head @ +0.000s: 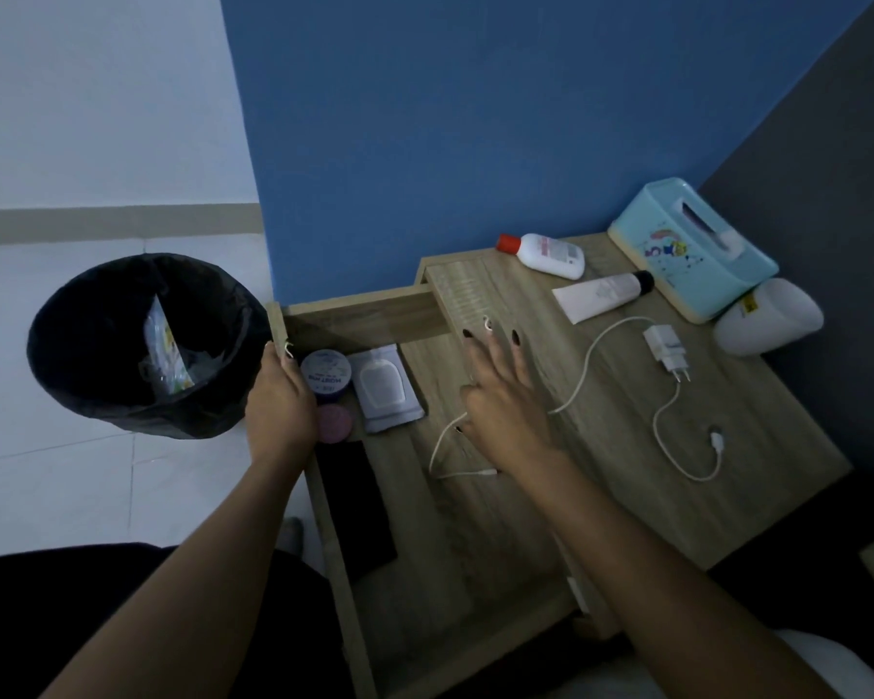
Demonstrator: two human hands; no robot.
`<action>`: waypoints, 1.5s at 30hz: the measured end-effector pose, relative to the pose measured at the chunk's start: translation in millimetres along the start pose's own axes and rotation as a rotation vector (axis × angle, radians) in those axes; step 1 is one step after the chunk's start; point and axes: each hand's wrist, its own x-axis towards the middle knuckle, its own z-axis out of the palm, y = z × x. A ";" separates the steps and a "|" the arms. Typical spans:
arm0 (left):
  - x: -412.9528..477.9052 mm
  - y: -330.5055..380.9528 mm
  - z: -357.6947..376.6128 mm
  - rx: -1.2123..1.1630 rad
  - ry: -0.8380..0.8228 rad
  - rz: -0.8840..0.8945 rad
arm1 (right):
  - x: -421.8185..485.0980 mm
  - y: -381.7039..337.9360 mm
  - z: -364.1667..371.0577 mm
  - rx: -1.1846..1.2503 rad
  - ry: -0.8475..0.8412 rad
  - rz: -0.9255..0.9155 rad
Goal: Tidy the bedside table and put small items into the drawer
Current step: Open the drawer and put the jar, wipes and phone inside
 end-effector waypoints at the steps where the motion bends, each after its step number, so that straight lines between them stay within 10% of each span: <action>1: -0.2 -0.4 -0.4 0.000 0.001 0.002 | -1.6 0.0 1.4 -0.003 -0.024 -0.002; 9: 2.0 -4.0 0.7 0.021 -0.001 0.001 | -0.4 6.8 -6.5 0.256 0.110 0.078; 17: 1.8 -4.0 2.0 0.039 0.017 0.011 | -9.8 68.1 -60.4 0.966 0.483 0.575; 26: 3.2 -6.0 4.0 0.050 0.013 0.029 | -43.2 129.6 -8.0 1.083 0.526 1.088; 37: -0.1 -0.3 3.5 0.046 0.048 0.020 | -65.6 115.0 49.3 0.510 0.443 0.916; 45: 9.7 8.8 -7.6 -0.016 -0.024 -0.276 | -65.2 99.7 42.9 0.435 0.453 0.468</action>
